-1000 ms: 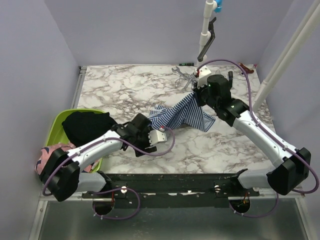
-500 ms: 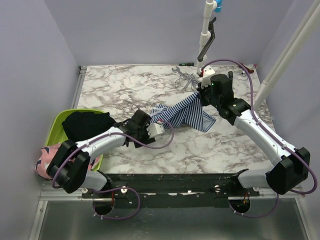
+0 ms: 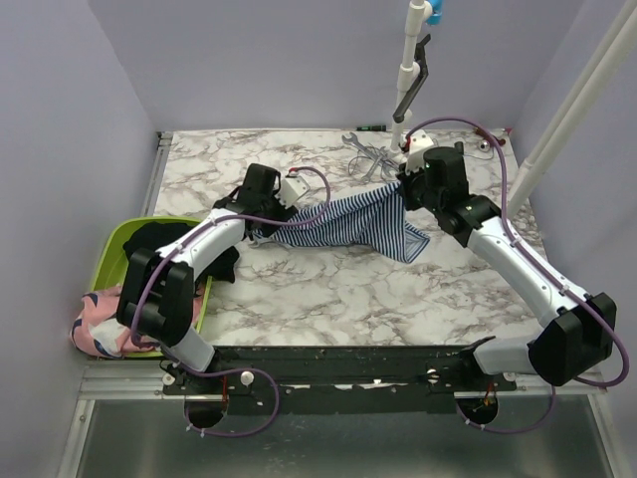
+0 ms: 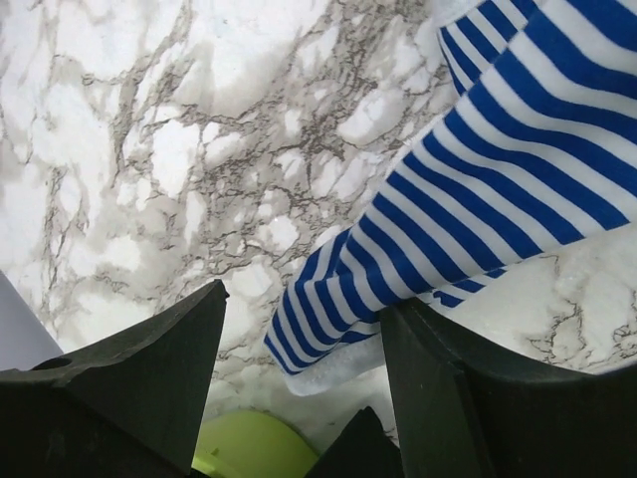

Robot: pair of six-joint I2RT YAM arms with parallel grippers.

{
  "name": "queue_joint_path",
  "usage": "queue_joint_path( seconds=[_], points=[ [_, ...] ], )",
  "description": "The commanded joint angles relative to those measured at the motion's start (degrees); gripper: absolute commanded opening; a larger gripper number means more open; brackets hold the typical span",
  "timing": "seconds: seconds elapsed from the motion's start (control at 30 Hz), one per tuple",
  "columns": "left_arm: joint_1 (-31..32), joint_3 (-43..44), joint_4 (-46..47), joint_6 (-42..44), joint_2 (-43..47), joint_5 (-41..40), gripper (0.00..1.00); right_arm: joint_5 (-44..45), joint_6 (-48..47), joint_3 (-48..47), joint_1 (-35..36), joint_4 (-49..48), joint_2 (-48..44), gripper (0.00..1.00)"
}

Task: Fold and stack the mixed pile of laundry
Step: Flatten out the tank top at the center of the board.

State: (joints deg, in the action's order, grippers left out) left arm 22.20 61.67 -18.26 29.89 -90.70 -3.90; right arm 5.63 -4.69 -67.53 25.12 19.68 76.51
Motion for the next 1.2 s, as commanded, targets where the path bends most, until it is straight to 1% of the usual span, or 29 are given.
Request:
queue_joint_path(
  seconds=[0.0, 0.1, 0.23, 0.3, 0.37, 0.4, 0.43, 0.5, 0.53, 0.57, 0.6, 0.67, 0.77, 0.83, 0.93, 1.0, 1.07, 1.17],
  points=[
    [-1.6, 3.4, -2.1, -1.8, 2.1, 1.8, 0.66, -0.8, 0.2, 1.2, -0.8, -0.8, 0.5, 0.01],
    [-2.0, 3.1, -1.9, -1.0, 4.5, 0.9, 0.67, -0.9, 0.2, 1.4, -1.0, -1.0, 1.0, 0.01],
    [-2.0, 1.9, 3.0, 0.8, 6.6, -6.7, 0.67, -1.2, 0.2, 1.4, -1.1, -1.2, 1.6, 0.01],
    [-1.9, 1.6, 3.6, 1.4, 7.6, -7.1, 0.67, -1.2, 0.1, 1.5, -1.3, -1.5, 1.9, 0.01],
    [-0.6, 0.7, 1.1, 1.9, 9.4, -4.0, 0.67, -1.2, 0.2, 1.6, -1.4, -1.6, 2.1, 0.01],
    [0.6, -1.1, 0.5, 2.9, 10.6, -2.2, 0.67, -1.2, 0.2, 1.7, -1.4, -1.6, 2.2, 0.01],
    [2.9, -4.5, 1.6, 4.2, 12.3, -2.4, 0.67, -1.3, 0.3, 1.8, -1.5, -1.7, 2.2, 0.01],
    [8.6, -12.2, 6.7, 9.6, 14.5, -5.8, 0.64, -1.9, 0.3, 2.2, -1.5, -2.0, 2.2, 0.00],
    [10.7, -15.8, 9.9, 12.5, 15.2, -7.8, 0.61, -2.3, 0.3, 2.4, -1.6, -2.3, 2.2, 0.01],
    [12.4, -18.9, 13.3, 13.8, 15.7, -8.5, 0.58, -2.7, 0.4, 2.4, -1.6, -2.4, 2.4, 0.01],
    [13.1, -20.3, 14.3, 14.4, 15.7, -8.2, 0.57, -3.0, 0.3, 2.4, -1.6, -2.4, 2.6, 0.01],
    [13.2, -21.2, 15.1, 14.5, 15.2, -7.4, 0.55, -3.3, 0.2, 2.3, -1.6, -2.4, 2.8, 0.01],
    [13.2, -21.9, 20.1, 17.3, 13.0, -9.0, 0.53, -3.4, 0.0, 2.2, -1.7, -2.4, 3.0, 0.01],
    [13.1, -21.8, 23.0, 19.7, 9.8, -9.6, 0.52, -3.4, 0.0, 2.2, -1.7, -2.4, 3.0, 0.01],
    [12.5, -20.8, 30.2, 22.5, 3.9, -14.2, 0.49, -3.5, 0.0, 2.4, -1.7, -2.5, 2.6, 0.01],
    [12.0, -20.2, 32.6, 23.5, 1.8, -15.4, 0.48, -3.5, -0.1, 2.6, -1.7, -2.4, 2.0, 0.00],
    [11.2, -19.5, 31.8, 23.0, 1.9, -13.6, 0.48, -3.3, -0.1, 2.8, -1.7, -2.4, 1.7, 0.01],
    [7.8, -17.2, 29.7, 22.3, 2.2, -10.2, 0.48, -3.3, -0.2, 2.7, -1.7, -2.4, 1.6, 0.01]
  ],
)
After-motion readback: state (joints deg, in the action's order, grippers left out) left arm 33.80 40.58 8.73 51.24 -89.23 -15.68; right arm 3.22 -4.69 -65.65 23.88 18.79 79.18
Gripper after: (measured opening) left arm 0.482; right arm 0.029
